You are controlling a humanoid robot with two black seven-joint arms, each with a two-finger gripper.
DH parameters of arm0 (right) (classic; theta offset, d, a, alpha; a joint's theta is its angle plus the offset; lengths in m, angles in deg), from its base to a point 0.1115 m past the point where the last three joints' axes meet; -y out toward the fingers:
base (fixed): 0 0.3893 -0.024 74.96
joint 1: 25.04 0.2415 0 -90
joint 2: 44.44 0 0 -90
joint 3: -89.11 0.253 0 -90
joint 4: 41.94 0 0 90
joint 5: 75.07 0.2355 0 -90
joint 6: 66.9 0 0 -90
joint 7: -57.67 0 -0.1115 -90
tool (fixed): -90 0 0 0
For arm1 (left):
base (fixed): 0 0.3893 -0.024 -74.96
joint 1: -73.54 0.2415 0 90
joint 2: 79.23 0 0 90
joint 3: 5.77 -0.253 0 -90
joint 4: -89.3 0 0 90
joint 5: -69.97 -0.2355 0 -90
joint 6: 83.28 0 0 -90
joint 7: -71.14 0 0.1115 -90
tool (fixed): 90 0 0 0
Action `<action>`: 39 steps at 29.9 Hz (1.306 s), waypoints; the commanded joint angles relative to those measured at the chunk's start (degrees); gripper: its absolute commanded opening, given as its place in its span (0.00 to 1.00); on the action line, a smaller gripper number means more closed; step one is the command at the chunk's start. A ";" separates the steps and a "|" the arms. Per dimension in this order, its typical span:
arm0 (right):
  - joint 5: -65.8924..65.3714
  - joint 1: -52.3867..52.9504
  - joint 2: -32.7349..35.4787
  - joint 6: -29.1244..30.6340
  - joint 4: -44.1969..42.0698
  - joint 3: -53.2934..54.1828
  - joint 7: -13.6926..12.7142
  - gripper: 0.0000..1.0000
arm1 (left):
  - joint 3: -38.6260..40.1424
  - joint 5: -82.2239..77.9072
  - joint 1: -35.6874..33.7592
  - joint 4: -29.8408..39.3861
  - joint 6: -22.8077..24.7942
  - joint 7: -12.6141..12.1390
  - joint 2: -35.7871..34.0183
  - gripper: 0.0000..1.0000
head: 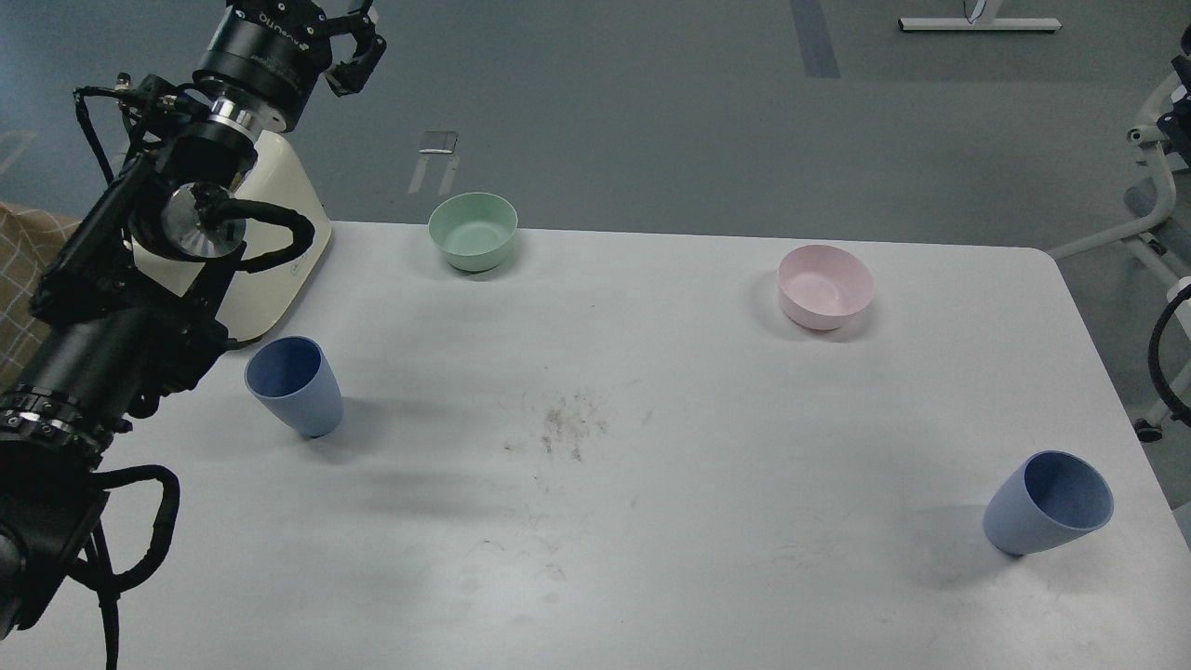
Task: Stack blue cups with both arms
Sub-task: 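Lower the left arm from the raised pose toward the blue cup nearest it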
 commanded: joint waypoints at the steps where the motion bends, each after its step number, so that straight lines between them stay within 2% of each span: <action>1: -0.16 0.60 0.23 -0.01 -0.10 -0.58 0.43 1.00 | 0.00 0.01 -0.04 0.09 0.02 0.37 0.04 0.98; 9: 0.45 0.17 0.40 -0.01 -0.54 0.03 0.51 1.00 | 0.44 0.53 -0.04 0.00 -0.16 0.37 -0.31 0.98; 16: 0.45 -0.63 1.63 -0.01 -0.46 0.12 0.51 1.00 | 0.35 0.27 0.75 0.35 0.63 0.90 -3.30 0.98; 21: 0.45 -0.63 1.81 -0.01 -0.54 0.30 1.65 1.00 | -0.09 -3.50 2.51 4.03 -0.16 1.25 -5.75 0.98; 25: 0.54 -1.24 1.98 -0.01 -0.63 1.00 2.54 1.00 | -0.18 -15.53 8.56 14.83 -0.16 1.25 -12.34 0.97; 29: 0.54 -4.32 1.98 -0.01 -0.37 3.72 3.41 1.00 | 0.00 -31.50 18.39 28.27 -0.16 1.25 -23.83 0.95; 33: 0.63 -5.46 2.16 -0.01 -0.37 5.04 3.41 1.00 | 0.18 -39.01 23.69 32.52 -0.07 1.86 -32.11 0.93; 36: 0.71 -5.64 2.16 -0.01 -0.37 6.27 3.41 1.00 | 0.00 -43.48 26.41 35.06 -0.07 4.40 -39.66 0.86; 39: 0.80 -5.73 2.16 -0.01 -0.28 6.71 3.50 1.00 | -0.18 -47.27 28.17 36.47 0.02 6.08 -44.42 0.85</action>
